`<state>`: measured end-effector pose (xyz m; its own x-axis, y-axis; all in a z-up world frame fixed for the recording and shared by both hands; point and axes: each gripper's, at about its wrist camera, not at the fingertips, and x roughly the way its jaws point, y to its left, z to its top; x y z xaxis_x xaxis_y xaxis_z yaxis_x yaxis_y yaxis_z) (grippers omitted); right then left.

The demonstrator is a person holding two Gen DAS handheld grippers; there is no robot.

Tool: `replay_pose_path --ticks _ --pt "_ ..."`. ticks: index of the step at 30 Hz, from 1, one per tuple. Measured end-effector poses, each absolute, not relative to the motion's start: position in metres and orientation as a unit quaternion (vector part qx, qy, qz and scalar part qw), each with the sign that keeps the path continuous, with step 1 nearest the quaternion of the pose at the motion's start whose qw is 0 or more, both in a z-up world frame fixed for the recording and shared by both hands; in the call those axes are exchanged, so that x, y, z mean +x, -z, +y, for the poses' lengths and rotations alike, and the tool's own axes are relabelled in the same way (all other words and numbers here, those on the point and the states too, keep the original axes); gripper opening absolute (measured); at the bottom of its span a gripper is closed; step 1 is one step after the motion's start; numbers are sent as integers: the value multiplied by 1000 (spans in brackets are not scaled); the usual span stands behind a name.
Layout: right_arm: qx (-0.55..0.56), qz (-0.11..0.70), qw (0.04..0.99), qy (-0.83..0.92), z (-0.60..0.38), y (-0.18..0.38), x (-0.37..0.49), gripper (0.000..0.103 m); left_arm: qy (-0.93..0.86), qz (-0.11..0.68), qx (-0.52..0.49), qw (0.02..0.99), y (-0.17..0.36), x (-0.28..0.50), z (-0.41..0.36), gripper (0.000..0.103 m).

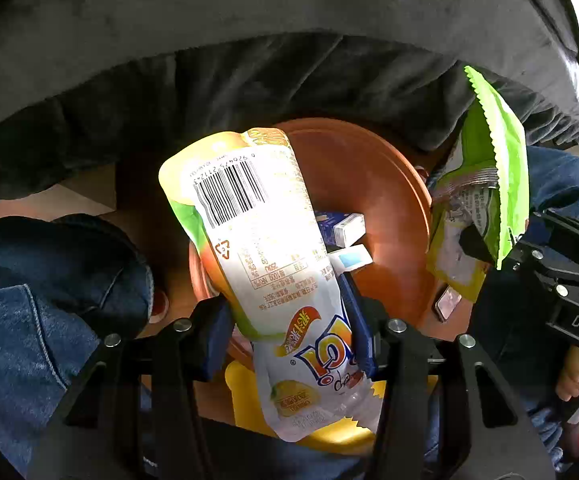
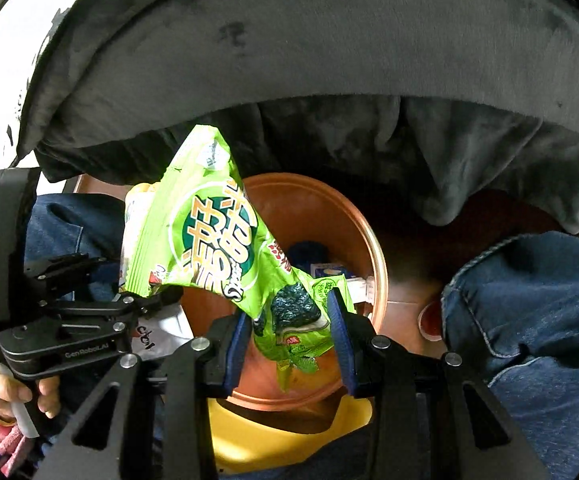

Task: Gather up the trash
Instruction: 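Carry both items over the orange bucket and open both grippers, then raise both tools from the bucket back over the bed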

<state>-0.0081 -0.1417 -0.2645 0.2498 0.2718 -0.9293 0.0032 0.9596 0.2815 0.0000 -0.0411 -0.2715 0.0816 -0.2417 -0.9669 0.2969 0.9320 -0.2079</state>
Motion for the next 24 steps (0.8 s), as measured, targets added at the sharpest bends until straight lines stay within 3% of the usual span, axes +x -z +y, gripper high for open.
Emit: replay_pose_path --ticks 3,4,5,6,7,10,24 --pt "117 607 782 -83 -141 263 -7 59 177 653 28 736 270 5 -46 57" --pt "117 602 786 -81 -142 262 -7 61 168 649 33 741 268 5 -46 69" --pt "118 598 789 -76 -143 259 -8 71 160 642 39 749 266 6 -45 80" --pt "121 596 790 -75 -145 257 -7 82 155 638 41 753 265 7 -45 82" --pt "126 595 790 -76 -146 256 -7 85 154 634 40 757 262 7 -45 83" --pt "136 599 786 -73 -149 257 -6 87 154 633 37 758 260 8 -46 88" --pt "153 603 780 -72 -154 262 -5 89 149 631 43 760 262 5 -45 88"
